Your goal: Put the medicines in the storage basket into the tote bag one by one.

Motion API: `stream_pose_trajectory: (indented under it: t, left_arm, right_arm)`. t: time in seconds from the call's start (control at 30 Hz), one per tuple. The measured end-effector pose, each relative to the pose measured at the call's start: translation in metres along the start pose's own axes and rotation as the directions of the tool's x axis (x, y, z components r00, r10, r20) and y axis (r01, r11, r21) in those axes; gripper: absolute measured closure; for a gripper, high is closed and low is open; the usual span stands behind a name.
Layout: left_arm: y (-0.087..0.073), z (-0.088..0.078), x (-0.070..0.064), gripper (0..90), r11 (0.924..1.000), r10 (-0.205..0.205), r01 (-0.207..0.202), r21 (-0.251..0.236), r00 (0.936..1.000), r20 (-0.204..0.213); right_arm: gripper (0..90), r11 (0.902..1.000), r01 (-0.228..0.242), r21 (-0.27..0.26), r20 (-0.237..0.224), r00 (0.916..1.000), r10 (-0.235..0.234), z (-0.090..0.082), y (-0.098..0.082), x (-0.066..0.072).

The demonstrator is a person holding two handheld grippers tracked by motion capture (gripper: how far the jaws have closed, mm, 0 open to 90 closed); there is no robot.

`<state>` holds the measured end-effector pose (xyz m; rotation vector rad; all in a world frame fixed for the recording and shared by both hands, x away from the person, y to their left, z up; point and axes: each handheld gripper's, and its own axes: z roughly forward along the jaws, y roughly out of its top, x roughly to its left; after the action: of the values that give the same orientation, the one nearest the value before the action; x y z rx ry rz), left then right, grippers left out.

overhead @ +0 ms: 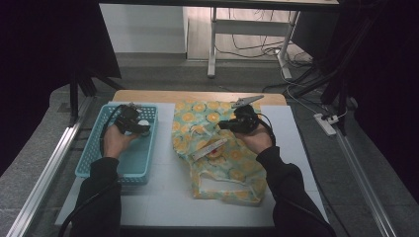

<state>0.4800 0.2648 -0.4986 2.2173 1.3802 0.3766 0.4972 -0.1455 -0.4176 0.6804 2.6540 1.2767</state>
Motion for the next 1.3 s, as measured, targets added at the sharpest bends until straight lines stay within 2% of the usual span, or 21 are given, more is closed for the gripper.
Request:
stream_pose_trajectory:
  t: [0.23, 0.43, 0.73, 0.9, 1.0, 1.17, 1.3]
  left_arm:
    - [0.000, -0.004, 0.002, 50.5, 0.9994, -0.028, 0.027, 0.020, 0.9996, 0.007]
    - [0.002, -0.018, 0.003, 50.6, 0.9992, -0.038, 0.038, -0.005, 0.9991, 0.018]
    - [0.007, -0.046, -0.006, 50.6, 0.9988, 0.002, 0.000, -0.050, 0.9992, 0.040]
    - [0.008, -0.059, -0.009, 50.6, 0.9983, 0.030, -0.026, -0.052, 0.9976, 0.063]
    - [0.009, -0.068, -0.013, 50.6, 0.9971, 0.038, -0.033, -0.069, 0.9961, 0.080]
    - [0.011, -0.081, -0.024, 50.7, 0.9940, 0.067, -0.057, -0.094, 0.9916, 0.111]
    - [0.014, -0.090, -0.038, 50.6, 0.9884, 0.108, -0.090, -0.122, 0.9823, 0.153]
  right_arm:
    - [89.8, 1.0000, -0.002, 0.000, 0.002, 1.0000, 0.002, 0.000, 0.000, 0.000]
    - [89.8, 1.0000, -0.007, 0.002, 0.004, 1.0000, 0.007, 0.001, -0.001, -0.002]
    - [89.8, 1.0000, -0.004, -0.001, 0.005, 1.0000, 0.004, 0.002, 0.001, 0.000]
    - [89.8, 1.0000, -0.007, -0.001, 0.009, 0.9999, 0.007, 0.002, 0.001, -0.002]
    - [89.8, 1.0000, -0.009, 0.001, 0.010, 0.9999, 0.009, 0.003, 0.001, -0.002]
    - [89.8, 0.9999, -0.010, 0.002, 0.011, 0.9999, 0.010, 0.004, 0.001, -0.003]
    - [89.8, 0.9999, -0.010, 0.002, 0.013, 0.9999, 0.010, 0.004, 0.002, -0.003]
